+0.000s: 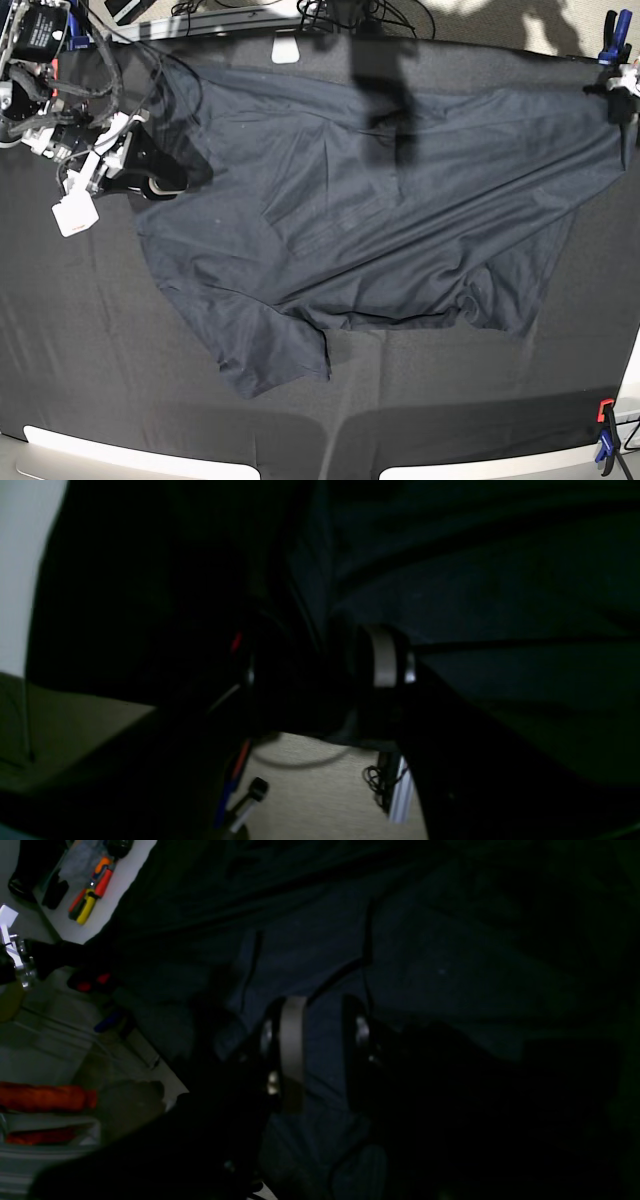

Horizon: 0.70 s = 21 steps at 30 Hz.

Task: Layout the t-shirt on the table in an organized manner, then fold the t-shirt properly
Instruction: 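Grasp the shirt collar corner with the right gripper and hold it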

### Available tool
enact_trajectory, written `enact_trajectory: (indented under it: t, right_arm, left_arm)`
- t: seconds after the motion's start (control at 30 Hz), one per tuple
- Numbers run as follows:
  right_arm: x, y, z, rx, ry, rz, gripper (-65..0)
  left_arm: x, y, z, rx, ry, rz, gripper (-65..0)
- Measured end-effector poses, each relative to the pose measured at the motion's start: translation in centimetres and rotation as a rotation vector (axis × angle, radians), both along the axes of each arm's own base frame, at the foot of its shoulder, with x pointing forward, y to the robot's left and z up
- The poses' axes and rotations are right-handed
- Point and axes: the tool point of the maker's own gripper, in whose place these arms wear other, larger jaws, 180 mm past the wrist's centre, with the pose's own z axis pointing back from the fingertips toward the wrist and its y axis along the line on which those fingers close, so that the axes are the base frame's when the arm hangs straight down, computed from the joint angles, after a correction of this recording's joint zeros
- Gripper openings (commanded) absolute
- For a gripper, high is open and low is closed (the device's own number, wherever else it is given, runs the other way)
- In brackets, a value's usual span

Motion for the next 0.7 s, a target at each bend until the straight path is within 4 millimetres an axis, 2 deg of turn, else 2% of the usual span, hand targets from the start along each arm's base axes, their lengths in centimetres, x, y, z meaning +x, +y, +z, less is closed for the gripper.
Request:
enact_trajectory:
  t: [0.1,0.13,0.2,0.23,0.33,0.43,0.7]
  right_arm:
    - [0.0,0.0,0.0,-0.001,0.000,0.000,-52.4]
    - [0.0,0.0,0.0,-0.001,0.000,0.000,-52.4]
    - [0.0,0.0,0.0,-0.001,0.000,0.000,-52.4]
    - [0.0,0.0,0.0,-0.001,0.001,0.000,-52.4]
    - [0.0,0.0,0.0,-0.001,0.000,0.000,-52.4]
    - [0.0,0.0,0.0,0.000,0.000,0.000,-52.4]
    - [0.0,0.0,0.0,-0.001,0.000,0.000,-52.4]
  left_arm:
    - [-0.8,1.1,-0.5,0.063,0.043,0.035,-47.4]
    - [-0.9,1.2,-0.5,0.064,0.049,0.035,-51.0]
    - [-0.9,1.1,-0.5,0.059,0.046,0.035,-62.8]
    - [-0.7,1.0,-0.4,0.056,0.038,0.035,-65.0]
    - [-0.4,0.7,-0.3,0.032,0.019,0.037,-65.0]
    - [1.0,0.2,0.8,-0.027,-0.074,0.044,-65.0]
    - [7.6,0.2,5.4,-0.108,-0.306,0.090,-65.0]
